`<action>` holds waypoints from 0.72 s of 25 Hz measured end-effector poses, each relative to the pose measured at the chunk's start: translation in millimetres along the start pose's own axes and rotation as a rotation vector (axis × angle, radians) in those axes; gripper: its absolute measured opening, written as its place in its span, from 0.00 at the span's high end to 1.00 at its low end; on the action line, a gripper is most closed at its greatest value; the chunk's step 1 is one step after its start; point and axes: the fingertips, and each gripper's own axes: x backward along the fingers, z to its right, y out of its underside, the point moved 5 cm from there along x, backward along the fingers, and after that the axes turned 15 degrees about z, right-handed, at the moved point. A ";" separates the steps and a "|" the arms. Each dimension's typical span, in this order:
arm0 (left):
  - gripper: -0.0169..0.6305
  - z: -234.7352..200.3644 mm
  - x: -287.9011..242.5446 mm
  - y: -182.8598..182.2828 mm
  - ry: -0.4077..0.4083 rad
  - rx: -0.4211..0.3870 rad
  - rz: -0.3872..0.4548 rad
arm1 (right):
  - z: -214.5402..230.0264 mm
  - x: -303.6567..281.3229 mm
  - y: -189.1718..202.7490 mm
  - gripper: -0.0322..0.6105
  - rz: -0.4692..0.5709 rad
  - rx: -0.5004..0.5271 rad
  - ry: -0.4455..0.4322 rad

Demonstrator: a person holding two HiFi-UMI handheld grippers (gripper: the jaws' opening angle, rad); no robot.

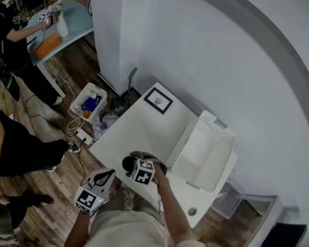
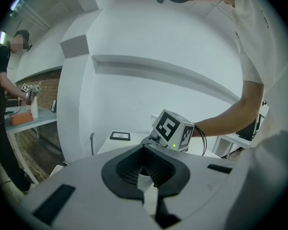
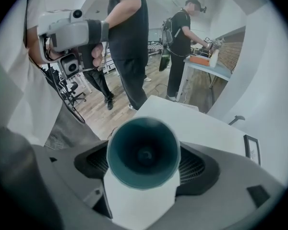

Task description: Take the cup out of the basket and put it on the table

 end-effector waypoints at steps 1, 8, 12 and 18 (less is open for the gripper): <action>0.97 0.1 -0.3 0.6 0.000 0.000 -0.001 | -0.6 -0.4 -0.4 0.33 0.001 0.001 0.000; 0.97 -2.8 -3.3 3.8 0.002 -0.001 -0.006 | -0.4 -3.6 0.2 0.33 -0.010 0.010 -0.004; 0.97 -3.9 -3.2 4.5 0.000 0.002 -0.008 | -0.4 -1.9 -0.6 0.32 -0.018 0.017 -0.001; 0.97 -6.6 -4.0 2.9 0.006 -0.002 -0.008 | -0.1 1.3 -1.7 0.28 -0.025 0.012 0.004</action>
